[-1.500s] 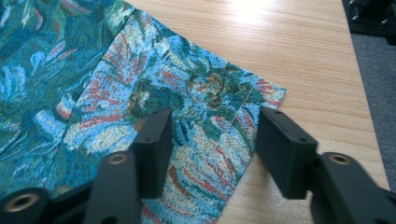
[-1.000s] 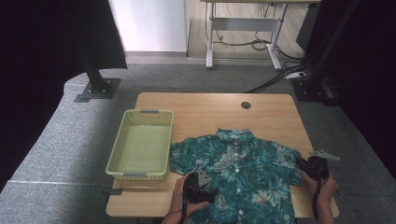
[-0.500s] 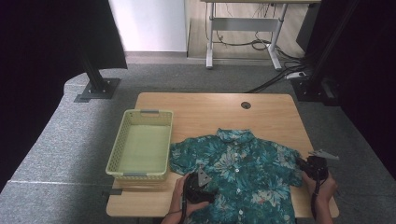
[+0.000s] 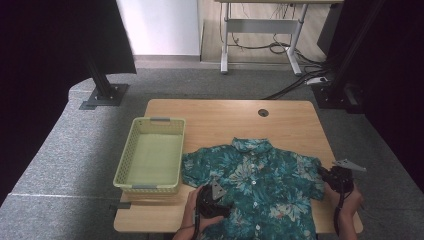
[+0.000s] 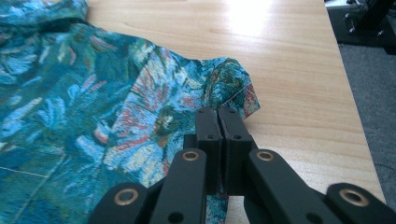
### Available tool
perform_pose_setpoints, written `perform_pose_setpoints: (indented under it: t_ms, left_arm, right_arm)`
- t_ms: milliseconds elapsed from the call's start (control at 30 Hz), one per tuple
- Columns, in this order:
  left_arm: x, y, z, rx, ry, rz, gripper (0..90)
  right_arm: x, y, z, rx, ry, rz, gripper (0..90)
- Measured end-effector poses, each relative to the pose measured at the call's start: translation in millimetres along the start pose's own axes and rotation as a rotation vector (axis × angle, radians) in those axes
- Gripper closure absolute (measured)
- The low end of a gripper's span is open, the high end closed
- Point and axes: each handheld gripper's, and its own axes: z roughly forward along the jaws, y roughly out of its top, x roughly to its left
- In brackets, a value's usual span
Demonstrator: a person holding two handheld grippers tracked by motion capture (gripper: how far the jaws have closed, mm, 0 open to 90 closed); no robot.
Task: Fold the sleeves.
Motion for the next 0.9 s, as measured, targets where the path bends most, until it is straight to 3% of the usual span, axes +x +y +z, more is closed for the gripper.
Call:
perform_pose_setpoints:
  t_ms: [900]
  left_arm:
    - [0.0,0.2,0.2,0.001,0.000,0.001,23.9]
  right_arm:
    - [21.6,15.9,-17.3,-0.048,0.025,-0.051,87.5]
